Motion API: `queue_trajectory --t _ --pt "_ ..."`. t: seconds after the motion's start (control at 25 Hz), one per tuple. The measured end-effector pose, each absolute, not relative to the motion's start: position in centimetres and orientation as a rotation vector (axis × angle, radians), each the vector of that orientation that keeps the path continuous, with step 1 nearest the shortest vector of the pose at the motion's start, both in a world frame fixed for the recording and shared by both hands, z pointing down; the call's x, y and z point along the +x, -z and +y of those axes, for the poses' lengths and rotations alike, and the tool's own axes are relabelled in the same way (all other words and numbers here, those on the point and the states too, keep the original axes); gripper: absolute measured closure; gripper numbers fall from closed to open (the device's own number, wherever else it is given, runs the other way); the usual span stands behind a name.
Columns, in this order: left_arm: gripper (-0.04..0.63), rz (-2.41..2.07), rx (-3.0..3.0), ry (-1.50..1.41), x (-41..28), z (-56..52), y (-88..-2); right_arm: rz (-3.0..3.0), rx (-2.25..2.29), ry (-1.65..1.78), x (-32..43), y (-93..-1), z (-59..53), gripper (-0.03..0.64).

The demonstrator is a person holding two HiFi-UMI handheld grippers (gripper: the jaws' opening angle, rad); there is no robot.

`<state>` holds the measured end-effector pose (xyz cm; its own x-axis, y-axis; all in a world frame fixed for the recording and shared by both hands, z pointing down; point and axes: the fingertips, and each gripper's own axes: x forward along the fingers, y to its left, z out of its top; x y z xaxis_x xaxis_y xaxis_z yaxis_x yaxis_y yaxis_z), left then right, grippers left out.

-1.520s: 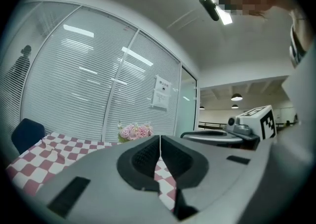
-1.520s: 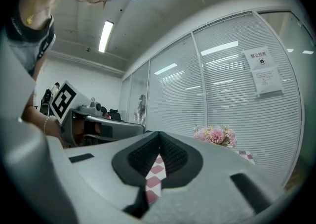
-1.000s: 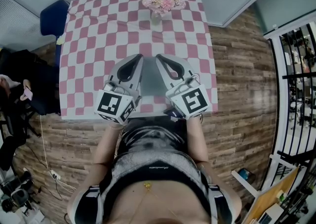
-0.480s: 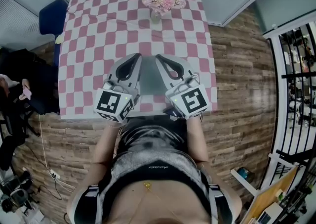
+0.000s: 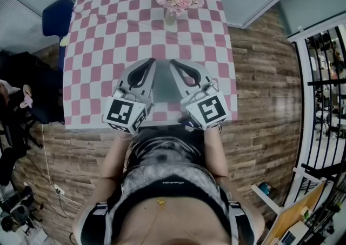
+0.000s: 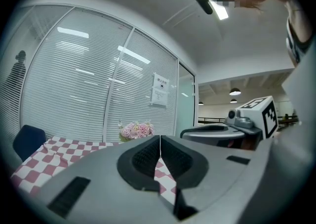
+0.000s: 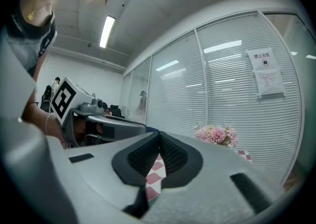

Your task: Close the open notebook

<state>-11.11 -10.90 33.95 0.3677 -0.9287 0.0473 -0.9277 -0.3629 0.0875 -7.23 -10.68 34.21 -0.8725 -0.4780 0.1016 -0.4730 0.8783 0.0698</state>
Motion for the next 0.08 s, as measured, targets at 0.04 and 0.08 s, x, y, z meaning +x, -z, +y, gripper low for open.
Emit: queue_trajectory --t 0.04,0.08 --pt "0.585 -1.712 2.514 0.017 -11.13 -10.91 -33.94 -2.931 0.745 0.065 -7.24 -34.21 -10.69 0.618" --pt "0.584 -1.710 2.514 0.018 -11.14 -10.92 -33.94 -2.930 0.746 0.066 -7.25 -34.22 -10.71 0.618"
